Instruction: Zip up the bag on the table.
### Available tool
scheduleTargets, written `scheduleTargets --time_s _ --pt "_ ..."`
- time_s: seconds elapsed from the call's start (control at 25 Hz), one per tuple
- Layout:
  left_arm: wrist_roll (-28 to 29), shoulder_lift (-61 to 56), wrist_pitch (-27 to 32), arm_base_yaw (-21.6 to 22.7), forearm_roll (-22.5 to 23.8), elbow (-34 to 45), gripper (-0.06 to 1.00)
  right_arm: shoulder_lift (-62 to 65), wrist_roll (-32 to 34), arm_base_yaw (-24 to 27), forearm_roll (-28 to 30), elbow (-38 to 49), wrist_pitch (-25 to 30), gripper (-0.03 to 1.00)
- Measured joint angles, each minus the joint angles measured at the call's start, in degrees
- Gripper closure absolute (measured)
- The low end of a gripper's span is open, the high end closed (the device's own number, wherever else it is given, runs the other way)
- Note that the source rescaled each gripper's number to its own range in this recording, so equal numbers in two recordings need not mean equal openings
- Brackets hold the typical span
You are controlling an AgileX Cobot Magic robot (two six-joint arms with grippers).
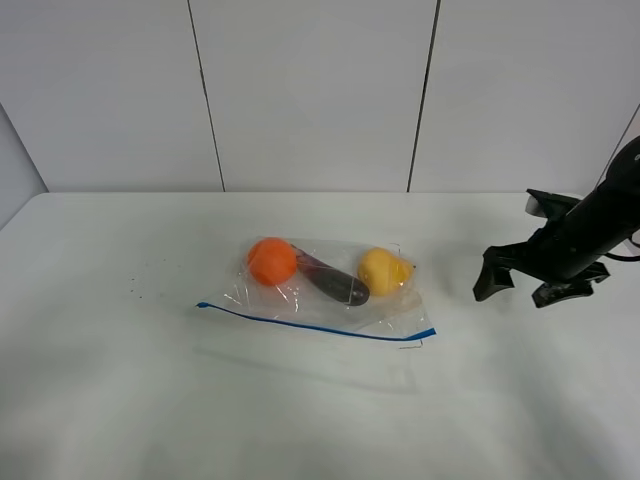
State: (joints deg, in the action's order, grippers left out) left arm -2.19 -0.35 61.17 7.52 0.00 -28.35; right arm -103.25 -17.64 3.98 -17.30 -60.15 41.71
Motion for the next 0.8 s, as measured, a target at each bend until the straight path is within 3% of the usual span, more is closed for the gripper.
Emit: scheduleTargets --time_s 0.16,0.28,0.56,0.8 --pt "0.0 0.0 0.0 0.0 0.0 0.0 -0.05 0.63 12.75 0.0 16.38 0.05 0.08 -0.02" --pt "0.0 0.0 -0.05 0.0 0.0 0.06 -0.05 1.14 17.64 0.0 22.12 0.05 0.25 -0.02" --pt "0.0 0.0 -0.05 0.0 0.0 0.06 -0.05 1.32 16.73 -0.18 23.03 0.05 -0.05 -0.01" --pt "0.0 0.0 -0.05 0.0 0.0 0.06 -0.05 4.33 14.25 -5.78 22.37 0.05 0.09 -0.01"
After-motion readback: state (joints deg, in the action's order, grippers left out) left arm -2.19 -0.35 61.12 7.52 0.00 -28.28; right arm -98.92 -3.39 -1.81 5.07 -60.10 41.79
